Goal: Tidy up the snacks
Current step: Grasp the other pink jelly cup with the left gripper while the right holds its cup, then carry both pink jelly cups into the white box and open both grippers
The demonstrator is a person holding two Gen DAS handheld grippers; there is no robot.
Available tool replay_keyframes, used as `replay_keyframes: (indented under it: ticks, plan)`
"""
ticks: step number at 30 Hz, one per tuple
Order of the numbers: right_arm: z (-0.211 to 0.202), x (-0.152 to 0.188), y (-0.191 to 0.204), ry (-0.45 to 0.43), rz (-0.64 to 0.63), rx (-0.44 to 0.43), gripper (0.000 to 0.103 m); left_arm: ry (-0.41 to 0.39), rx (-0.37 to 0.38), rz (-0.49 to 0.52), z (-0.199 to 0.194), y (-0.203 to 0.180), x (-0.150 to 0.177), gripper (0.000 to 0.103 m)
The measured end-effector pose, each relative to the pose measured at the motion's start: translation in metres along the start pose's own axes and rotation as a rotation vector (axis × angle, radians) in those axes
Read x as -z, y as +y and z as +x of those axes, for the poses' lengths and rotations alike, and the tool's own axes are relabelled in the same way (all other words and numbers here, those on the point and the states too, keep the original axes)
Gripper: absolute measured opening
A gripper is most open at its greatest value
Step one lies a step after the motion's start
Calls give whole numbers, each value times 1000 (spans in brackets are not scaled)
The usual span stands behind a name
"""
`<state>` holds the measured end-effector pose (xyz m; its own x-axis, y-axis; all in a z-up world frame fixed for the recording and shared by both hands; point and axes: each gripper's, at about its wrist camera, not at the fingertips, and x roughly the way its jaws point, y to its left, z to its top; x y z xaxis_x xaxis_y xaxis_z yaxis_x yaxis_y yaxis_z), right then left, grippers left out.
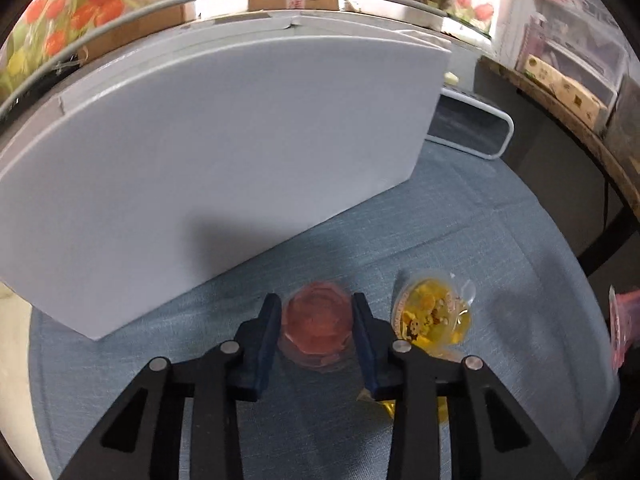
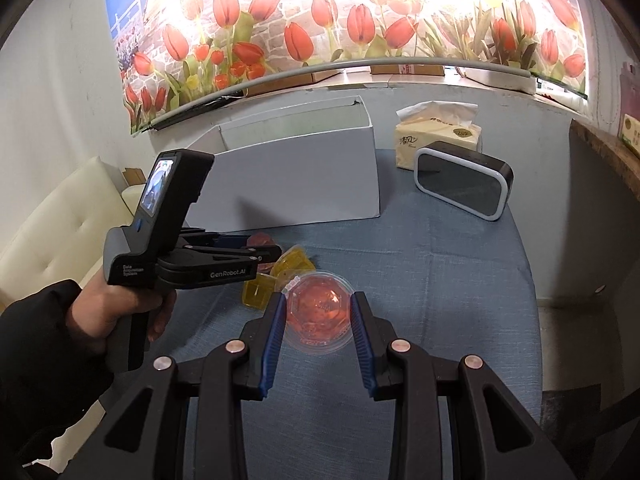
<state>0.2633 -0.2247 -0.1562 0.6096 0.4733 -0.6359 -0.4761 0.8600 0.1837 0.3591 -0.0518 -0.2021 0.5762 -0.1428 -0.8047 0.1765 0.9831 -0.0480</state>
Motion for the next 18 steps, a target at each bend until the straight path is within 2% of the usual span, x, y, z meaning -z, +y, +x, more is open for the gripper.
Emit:
replay_keyframes:
  ticks: [8, 18]
  plan:
    - [3, 0, 2, 1, -2, -11, 36, -42, 23, -2, -24, 5, 4, 39]
    - [3, -20, 25, -35, -42, -30, 36, -177, 41, -27, -105, 20, 3, 39]
